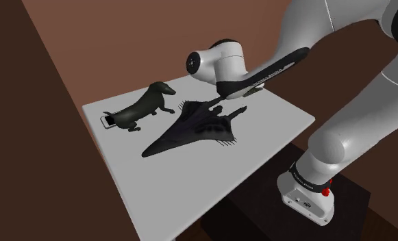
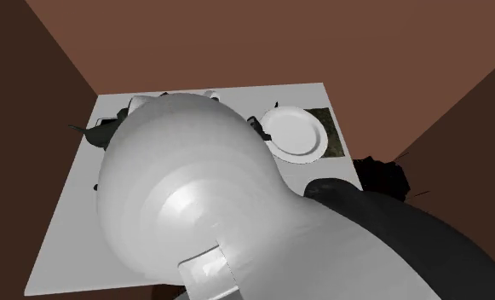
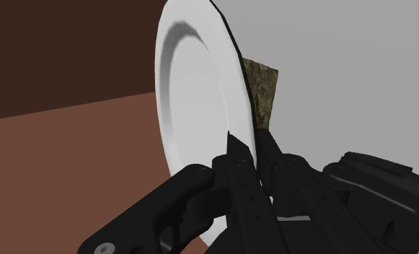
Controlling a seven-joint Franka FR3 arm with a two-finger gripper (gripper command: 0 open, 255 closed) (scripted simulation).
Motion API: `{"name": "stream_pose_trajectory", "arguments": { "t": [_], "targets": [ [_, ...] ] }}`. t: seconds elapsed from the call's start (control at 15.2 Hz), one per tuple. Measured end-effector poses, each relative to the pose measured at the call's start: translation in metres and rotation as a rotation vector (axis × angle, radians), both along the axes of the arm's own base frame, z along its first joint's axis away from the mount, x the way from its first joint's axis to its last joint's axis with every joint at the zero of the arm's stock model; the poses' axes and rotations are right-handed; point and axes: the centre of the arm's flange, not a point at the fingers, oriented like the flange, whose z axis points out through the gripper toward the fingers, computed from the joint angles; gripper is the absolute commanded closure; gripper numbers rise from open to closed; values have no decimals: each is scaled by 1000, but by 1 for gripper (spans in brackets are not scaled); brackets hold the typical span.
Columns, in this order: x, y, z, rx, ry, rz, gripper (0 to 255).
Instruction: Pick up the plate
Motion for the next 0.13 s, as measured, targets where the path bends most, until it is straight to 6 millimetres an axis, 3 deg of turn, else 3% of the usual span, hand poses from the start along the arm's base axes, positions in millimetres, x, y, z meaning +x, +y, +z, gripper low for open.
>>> {"name": "stream_pose_trajectory", "arguments": {
  "t": [0.13],
  "targets": [
    [0,1,9,0,0,0,255]
  ]
}}
